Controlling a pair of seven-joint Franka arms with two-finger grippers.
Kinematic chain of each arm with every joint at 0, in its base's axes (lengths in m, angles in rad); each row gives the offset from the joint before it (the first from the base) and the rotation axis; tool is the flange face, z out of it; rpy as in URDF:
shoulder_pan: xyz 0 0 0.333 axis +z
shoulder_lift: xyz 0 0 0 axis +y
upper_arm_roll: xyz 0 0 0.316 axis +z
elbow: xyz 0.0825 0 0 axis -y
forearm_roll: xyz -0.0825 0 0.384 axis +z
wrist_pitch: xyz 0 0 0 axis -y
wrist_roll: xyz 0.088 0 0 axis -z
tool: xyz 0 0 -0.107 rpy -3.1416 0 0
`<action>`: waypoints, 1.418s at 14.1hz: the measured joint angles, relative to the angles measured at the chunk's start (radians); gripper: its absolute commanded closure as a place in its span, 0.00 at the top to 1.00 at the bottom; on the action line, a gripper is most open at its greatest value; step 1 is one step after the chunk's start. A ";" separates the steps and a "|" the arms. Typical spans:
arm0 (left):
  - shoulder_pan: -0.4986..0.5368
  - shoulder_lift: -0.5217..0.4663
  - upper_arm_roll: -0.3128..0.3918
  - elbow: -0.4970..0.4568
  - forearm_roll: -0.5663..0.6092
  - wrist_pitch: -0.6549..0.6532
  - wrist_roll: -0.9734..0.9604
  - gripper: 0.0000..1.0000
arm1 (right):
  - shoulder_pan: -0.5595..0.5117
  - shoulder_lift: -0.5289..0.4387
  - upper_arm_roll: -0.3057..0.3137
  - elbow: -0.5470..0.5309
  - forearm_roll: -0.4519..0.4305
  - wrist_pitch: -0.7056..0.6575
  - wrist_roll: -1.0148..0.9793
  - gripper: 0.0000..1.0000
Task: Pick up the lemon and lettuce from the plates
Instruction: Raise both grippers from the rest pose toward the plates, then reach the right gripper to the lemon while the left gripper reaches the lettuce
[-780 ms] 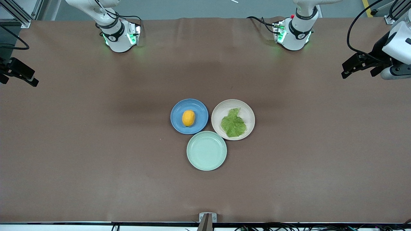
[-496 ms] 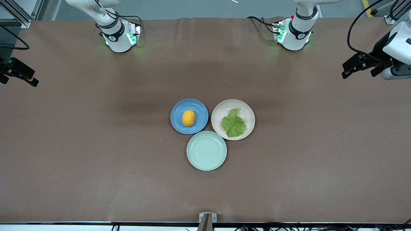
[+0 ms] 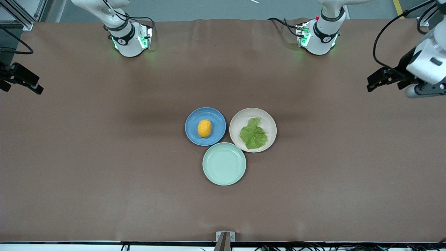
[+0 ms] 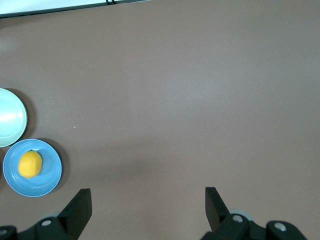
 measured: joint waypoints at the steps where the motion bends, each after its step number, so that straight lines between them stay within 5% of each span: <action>1: -0.005 0.023 -0.022 0.000 0.000 0.010 -0.072 1.00 | 0.002 0.007 0.004 0.000 0.001 0.002 -0.001 1.00; 7: -0.026 0.190 -0.173 -0.038 0.000 0.181 -0.548 1.00 | 0.180 0.082 0.019 -0.047 0.024 0.034 0.015 1.00; 10: -0.083 0.266 -0.197 -0.089 0.000 0.313 -0.803 1.00 | 0.303 0.155 0.024 -0.091 0.084 0.108 0.182 1.00; 16: -0.211 0.403 -0.199 -0.142 0.018 0.553 -1.255 0.95 | 0.495 0.357 0.025 -0.319 0.094 0.622 0.434 1.00; 20: -0.261 0.484 -0.199 -0.167 0.025 0.634 -1.498 0.92 | 0.579 0.485 0.025 -0.347 0.094 0.812 0.579 1.00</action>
